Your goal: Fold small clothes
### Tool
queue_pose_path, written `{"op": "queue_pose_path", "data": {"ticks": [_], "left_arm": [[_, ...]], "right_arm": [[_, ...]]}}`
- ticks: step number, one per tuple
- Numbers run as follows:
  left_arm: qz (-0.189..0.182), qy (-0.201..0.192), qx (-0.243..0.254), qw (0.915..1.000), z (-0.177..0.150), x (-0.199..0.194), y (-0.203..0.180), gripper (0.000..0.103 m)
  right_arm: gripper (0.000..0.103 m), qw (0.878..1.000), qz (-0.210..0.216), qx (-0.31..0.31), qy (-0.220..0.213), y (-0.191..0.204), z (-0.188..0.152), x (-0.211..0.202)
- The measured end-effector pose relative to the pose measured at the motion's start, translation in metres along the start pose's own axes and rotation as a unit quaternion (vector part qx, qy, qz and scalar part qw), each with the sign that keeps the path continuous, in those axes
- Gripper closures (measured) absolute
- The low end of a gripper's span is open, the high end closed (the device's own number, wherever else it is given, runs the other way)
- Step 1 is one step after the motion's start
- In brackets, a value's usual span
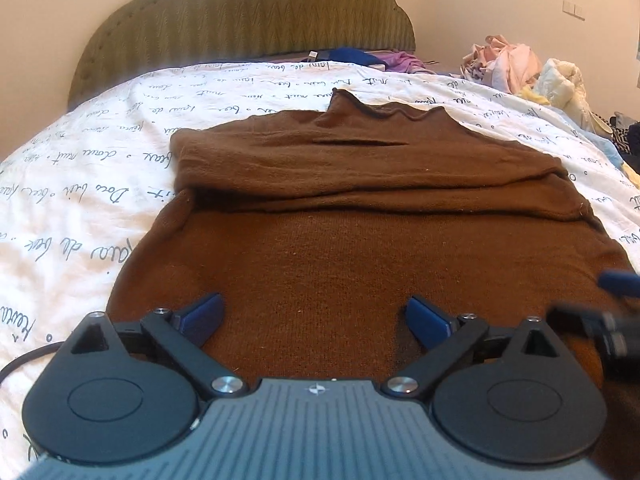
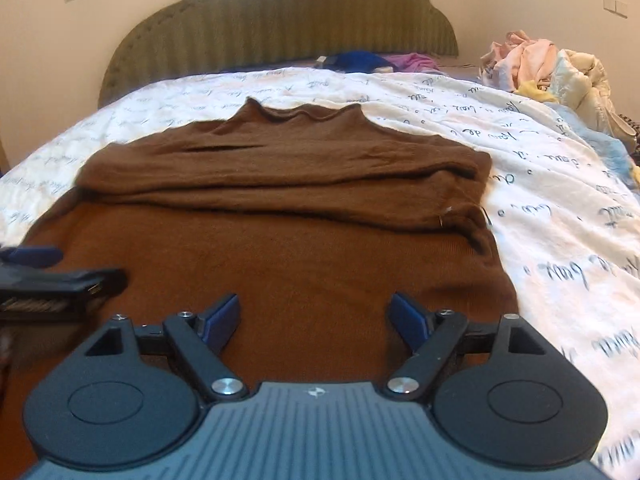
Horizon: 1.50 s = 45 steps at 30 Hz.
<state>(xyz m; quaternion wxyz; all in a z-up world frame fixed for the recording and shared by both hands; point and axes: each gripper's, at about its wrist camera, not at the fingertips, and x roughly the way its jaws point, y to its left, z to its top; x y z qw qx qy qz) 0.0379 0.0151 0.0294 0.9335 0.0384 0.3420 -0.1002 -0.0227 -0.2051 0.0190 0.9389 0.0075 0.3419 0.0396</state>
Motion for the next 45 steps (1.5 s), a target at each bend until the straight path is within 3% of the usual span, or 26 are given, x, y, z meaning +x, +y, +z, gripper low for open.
{"op": "queue_pose_path", "data": {"ticks": [2,8,17,20,22,25,28,31,34,36,38,41,45], "left_arm": [[-0.001,0.001,0.002,1.0000,0.000,0.001,0.000,0.004],[0.010,0.005,0.009,0.9999,0.002,0.000,-0.002,0.004],[0.020,0.037,-0.014,0.9990,-0.016,-0.044,0.011,0.003],[0.007,0.032,-0.001,0.9995,-0.034,-0.057,0.009,0.001],[0.015,0.008,0.023,0.9996,-0.047,-0.059,0.004,0.000],[0.013,0.010,0.007,0.9998,-0.045,-0.057,0.006,0.000],[0.016,0.008,0.012,0.9998,-0.045,-0.057,0.003,0.000],[0.012,0.010,0.012,0.9998,-0.045,-0.057,0.004,0.000],[0.022,0.012,0.016,0.9996,-0.047,-0.071,0.002,0.001],[-0.001,0.012,0.034,0.9994,-0.057,-0.084,-0.001,0.000],[0.001,-0.007,0.062,0.9981,-0.074,-0.089,-0.005,0.000],[-0.007,0.002,0.041,0.9991,-0.069,-0.084,-0.001,0.000],[0.015,0.007,0.053,0.9985,-0.066,-0.088,-0.010,0.000]], "right_arm": [[0.009,1.000,-0.005,-0.014,-0.002,0.004,-0.015,-0.003],[0.003,1.000,-0.001,0.000,-0.003,0.001,-0.018,0.003],[0.002,1.000,0.002,0.002,-0.005,0.001,-0.020,0.001],[0.002,1.000,0.002,0.002,-0.004,0.001,-0.020,0.002],[0.002,1.000,0.002,0.002,-0.004,0.001,-0.019,0.002],[0.002,1.000,-0.004,0.018,-0.007,0.000,-0.018,-0.010],[0.002,0.999,0.027,0.044,-0.015,-0.003,-0.028,-0.029],[0.002,1.000,0.013,0.009,-0.005,-0.002,-0.042,-0.025],[0.001,1.000,0.007,0.013,0.006,-0.007,-0.039,-0.029],[0.001,1.000,-0.004,-0.014,0.004,-0.007,-0.049,-0.037],[0.000,1.000,0.003,-0.015,-0.004,-0.011,-0.059,-0.043],[0.000,1.000,0.010,-0.007,-0.001,-0.015,-0.057,-0.040],[0.000,1.000,0.003,-0.014,0.001,-0.010,-0.054,-0.040]]}}
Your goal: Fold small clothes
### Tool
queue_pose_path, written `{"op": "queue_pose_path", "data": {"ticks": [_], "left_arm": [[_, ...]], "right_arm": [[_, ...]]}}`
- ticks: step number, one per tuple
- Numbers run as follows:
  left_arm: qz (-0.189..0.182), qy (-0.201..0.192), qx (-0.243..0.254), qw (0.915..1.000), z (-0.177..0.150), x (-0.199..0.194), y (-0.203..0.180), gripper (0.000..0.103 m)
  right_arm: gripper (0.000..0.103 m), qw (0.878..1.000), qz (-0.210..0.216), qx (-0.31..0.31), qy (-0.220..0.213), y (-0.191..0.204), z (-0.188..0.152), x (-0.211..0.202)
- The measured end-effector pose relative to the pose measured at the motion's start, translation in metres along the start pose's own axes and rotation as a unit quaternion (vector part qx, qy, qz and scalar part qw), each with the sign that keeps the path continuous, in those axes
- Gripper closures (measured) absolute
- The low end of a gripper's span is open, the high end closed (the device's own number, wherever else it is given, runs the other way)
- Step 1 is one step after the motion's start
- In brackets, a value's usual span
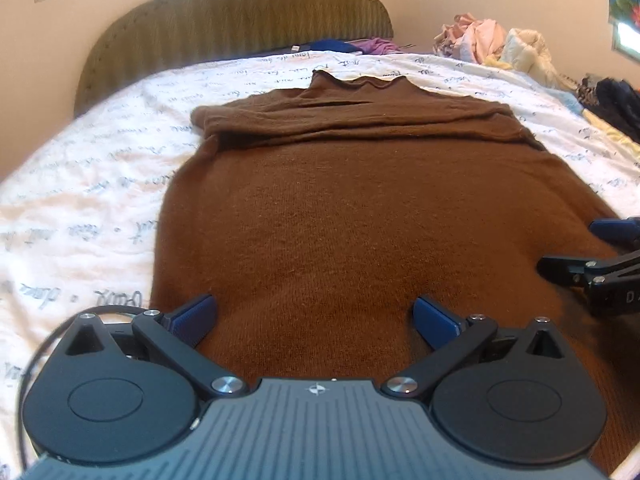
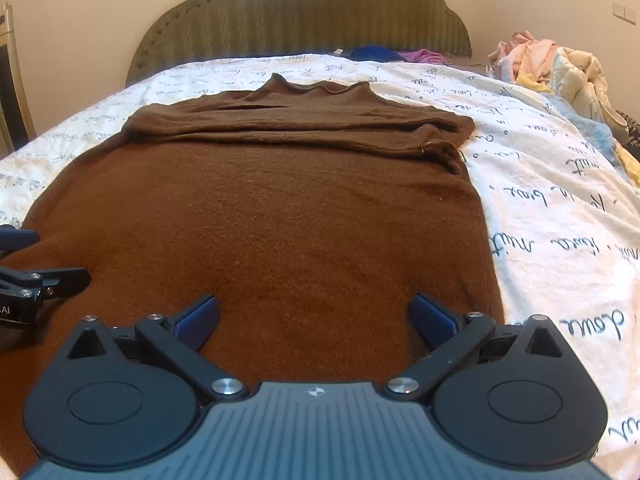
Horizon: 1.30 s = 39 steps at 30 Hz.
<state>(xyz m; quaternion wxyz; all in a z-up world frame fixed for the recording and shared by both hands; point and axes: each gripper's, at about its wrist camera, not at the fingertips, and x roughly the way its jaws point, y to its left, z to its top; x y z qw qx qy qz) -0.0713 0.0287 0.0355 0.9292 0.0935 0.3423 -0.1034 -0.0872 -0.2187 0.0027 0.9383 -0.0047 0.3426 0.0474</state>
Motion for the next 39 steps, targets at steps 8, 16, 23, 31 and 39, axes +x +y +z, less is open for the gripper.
{"op": "queue_pose_path", "data": {"ticks": [8,16,23,31,39], "left_arm": [[-0.022,-0.006,-0.004,0.9997,-0.030,-0.030,-0.002,0.000],[-0.027,0.012,-0.005,0.9996,-0.034,-0.049,-0.005,0.000],[-0.037,0.015,0.006,0.9992,-0.054,-0.072,0.003,0.000],[-0.050,0.012,-0.013,0.9986,-0.067,-0.096,0.024,0.000],[-0.139,0.007,-0.200,0.9699,-0.055,-0.098,0.090,0.002]], "right_arm": [[0.000,1.000,0.006,-0.002,-0.016,-0.003,-0.030,-0.033],[0.000,1.000,0.001,-0.005,-0.001,0.003,-0.029,-0.044],[0.000,1.000,0.027,-0.010,0.002,-0.004,-0.042,-0.053],[0.000,1.000,0.025,-0.019,0.002,-0.001,-0.045,-0.056],[0.000,0.984,0.124,0.127,-0.005,-0.075,-0.028,-0.095]]}}
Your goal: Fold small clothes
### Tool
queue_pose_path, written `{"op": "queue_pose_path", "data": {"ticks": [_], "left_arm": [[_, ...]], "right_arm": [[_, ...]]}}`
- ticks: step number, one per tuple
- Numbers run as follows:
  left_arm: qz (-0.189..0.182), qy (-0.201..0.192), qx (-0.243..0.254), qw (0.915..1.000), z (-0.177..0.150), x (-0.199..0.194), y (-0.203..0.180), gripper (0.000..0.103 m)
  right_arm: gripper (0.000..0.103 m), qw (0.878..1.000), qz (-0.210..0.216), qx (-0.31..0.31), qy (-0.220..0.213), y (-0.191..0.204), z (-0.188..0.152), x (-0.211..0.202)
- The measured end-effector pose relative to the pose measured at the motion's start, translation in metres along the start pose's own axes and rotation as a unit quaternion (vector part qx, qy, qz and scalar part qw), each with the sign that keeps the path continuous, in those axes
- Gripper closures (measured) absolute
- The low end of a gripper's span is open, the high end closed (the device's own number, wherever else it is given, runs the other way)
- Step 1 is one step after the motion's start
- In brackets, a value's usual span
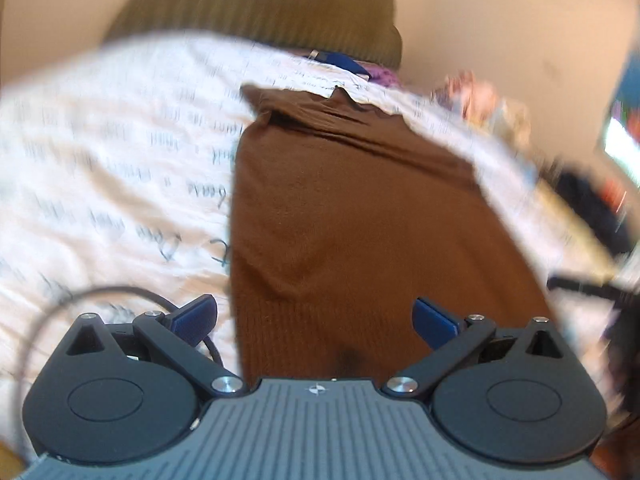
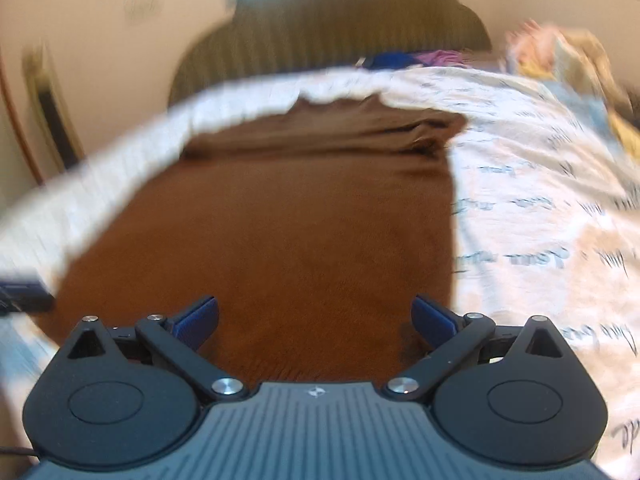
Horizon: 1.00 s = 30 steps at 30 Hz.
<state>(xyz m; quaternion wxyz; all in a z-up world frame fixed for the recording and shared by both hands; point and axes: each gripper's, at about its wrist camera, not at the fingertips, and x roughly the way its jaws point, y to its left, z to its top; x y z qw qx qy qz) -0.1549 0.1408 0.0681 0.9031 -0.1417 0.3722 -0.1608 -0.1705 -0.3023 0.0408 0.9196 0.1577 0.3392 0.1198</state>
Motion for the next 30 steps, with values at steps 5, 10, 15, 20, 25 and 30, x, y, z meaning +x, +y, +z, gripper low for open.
{"op": "queue_pose_path", "data": {"ticks": [5,10,15,20,25,30], "left_arm": [[-0.103,0.032,-0.158,0.9816,0.012,0.027,0.041,0.004],[-0.170,0.061,-0.201,0.9628,0.020,0.042,0.048,0.014],[-0.209,0.074,-0.231,0.9475,0.021,0.045,0.057,0.034],[-0.197,0.103,-0.182,0.9579,0.022,0.045,0.051,0.041],[-0.184,0.121,-0.143,0.9650,0.013,0.042,0.047,0.078],[-0.164,0.118,-0.120,0.9719,0.014,0.042,0.044,0.099]], "right_arm": [[0.000,0.961,0.083,0.257,0.053,-0.097,0.003,-0.005],[0.000,0.942,0.156,0.283,0.090,-0.099,-0.001,0.001],[0.000,0.936,0.202,0.252,0.139,-0.069,-0.002,0.021],[0.001,0.933,0.216,0.236,0.162,-0.059,-0.004,0.032],[0.076,0.931,0.195,0.246,0.189,-0.071,-0.007,0.040],[0.097,0.929,0.196,0.254,0.182,-0.079,-0.014,0.043]]}}
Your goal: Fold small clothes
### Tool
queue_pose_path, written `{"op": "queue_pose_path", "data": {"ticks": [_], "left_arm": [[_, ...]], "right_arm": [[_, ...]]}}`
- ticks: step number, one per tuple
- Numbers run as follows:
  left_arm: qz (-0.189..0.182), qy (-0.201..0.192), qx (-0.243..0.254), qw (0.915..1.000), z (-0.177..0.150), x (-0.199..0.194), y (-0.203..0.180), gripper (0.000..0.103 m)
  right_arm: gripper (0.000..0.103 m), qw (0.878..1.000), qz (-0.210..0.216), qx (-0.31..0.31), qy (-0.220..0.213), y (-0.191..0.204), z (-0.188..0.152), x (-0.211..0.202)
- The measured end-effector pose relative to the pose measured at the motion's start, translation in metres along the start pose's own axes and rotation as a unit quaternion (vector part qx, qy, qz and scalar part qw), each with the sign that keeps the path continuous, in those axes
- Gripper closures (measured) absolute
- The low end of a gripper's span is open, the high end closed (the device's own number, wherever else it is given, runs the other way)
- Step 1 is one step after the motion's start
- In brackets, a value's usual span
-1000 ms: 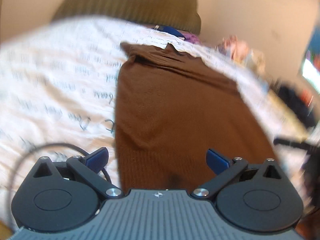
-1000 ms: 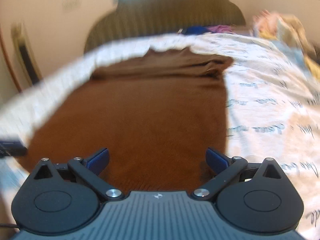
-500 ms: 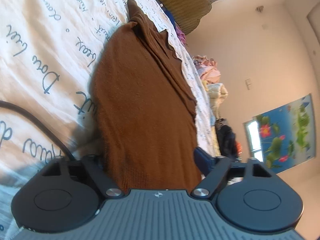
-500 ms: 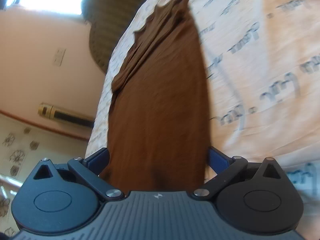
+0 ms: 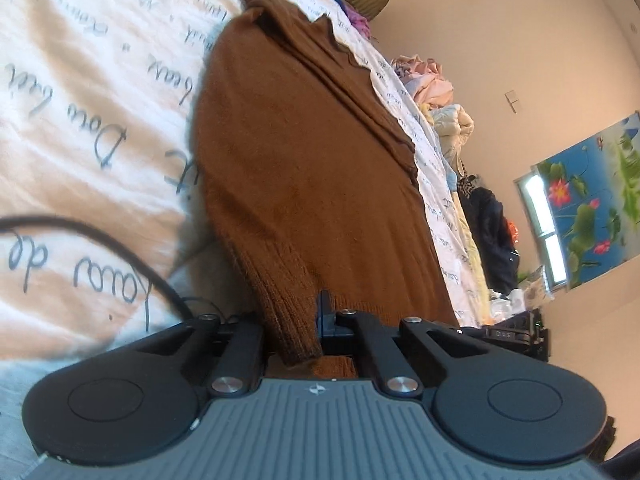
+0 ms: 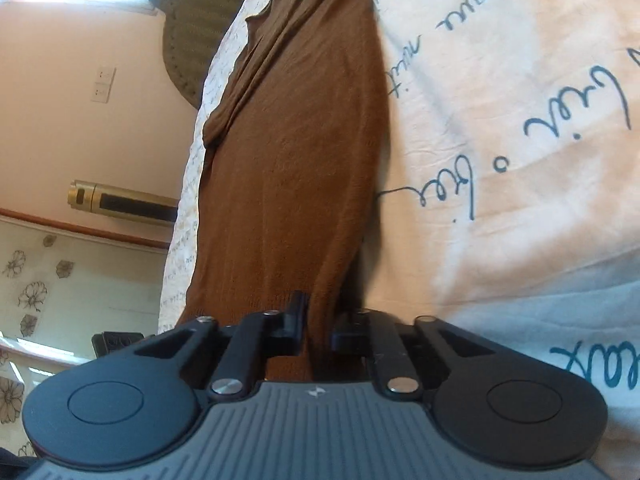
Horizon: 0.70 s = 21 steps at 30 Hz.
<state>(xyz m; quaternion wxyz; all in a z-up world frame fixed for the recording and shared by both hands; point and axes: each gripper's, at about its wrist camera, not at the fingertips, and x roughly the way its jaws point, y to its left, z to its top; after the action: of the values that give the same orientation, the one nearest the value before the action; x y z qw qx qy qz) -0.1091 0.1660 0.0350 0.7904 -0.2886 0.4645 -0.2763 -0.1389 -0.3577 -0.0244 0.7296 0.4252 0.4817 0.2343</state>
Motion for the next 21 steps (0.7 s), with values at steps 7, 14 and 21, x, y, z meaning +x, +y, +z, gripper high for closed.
{"op": "queue_pose_path", "data": {"ticks": [7,14,21], "left_arm": [[-0.057,-0.078,0.015,0.9952,0.035,-0.012,-0.032,0.099],[-0.078,-0.168,0.005,0.9827,0.146,0.040,-0.052,0.099],[0.004,-0.213,-0.017,0.9769,0.287,0.145,-0.043,0.099]], "right_arm": [[0.097,0.997,0.054,-0.038,-0.047,0.022,0.023,-0.011],[0.097,0.982,0.129,-0.026,-0.132,0.033,0.137,0.001],[0.097,0.975,0.131,0.050,-0.174,0.007,0.291,0.060]]}}
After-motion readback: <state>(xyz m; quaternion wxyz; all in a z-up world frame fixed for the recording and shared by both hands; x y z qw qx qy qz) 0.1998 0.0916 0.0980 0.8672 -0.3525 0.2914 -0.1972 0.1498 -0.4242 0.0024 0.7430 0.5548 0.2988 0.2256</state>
